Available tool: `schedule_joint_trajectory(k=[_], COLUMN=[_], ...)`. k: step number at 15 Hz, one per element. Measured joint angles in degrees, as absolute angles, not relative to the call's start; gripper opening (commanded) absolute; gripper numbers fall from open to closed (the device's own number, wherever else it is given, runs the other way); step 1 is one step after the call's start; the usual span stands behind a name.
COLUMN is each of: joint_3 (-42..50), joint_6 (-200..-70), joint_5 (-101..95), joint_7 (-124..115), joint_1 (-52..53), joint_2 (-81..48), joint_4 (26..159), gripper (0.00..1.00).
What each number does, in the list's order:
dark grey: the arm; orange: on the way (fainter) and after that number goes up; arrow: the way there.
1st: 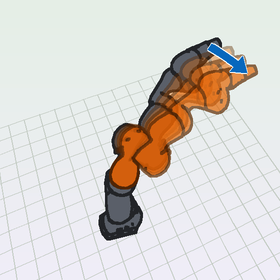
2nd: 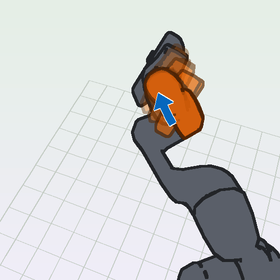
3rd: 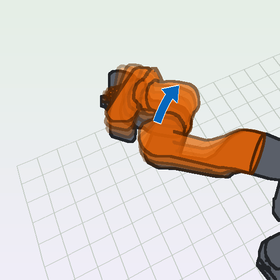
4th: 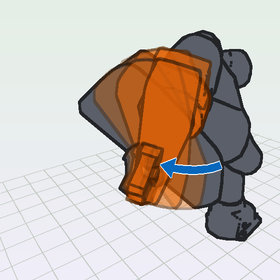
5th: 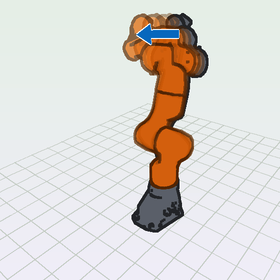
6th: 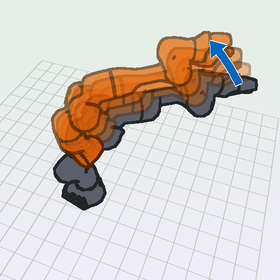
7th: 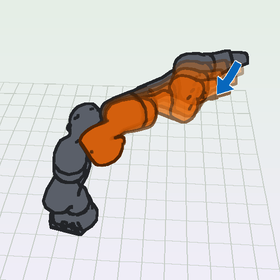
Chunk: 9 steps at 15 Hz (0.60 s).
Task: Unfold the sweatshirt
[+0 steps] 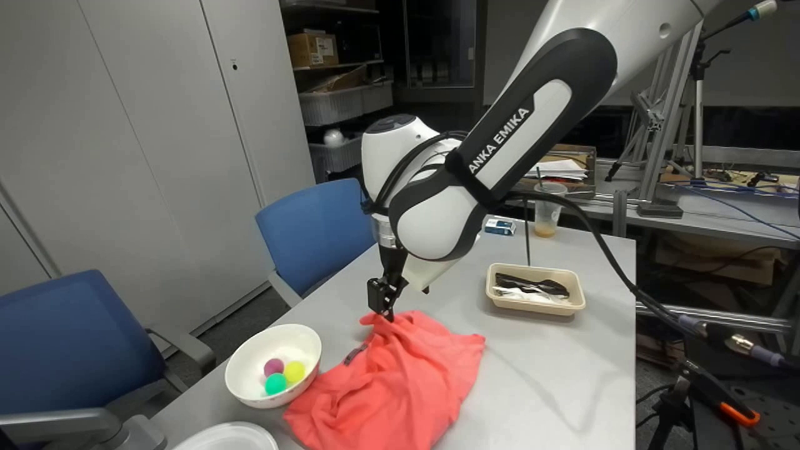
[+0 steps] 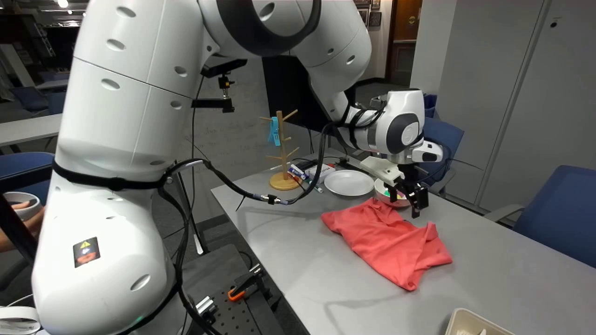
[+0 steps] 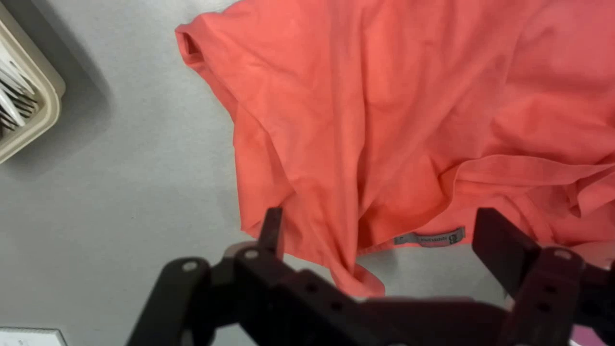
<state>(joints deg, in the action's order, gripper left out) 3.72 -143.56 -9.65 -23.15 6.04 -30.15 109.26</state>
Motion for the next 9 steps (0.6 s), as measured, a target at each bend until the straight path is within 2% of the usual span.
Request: schedule_joint_trajectory(k=[9], joint_3=[6.07], joint_6=[-143.56], joint_5=[-9.46], joint_7=[-25.96], joint_1=[6.60], joint_2=[-42.14], joint_4=[99.23], gripper=[1.00])
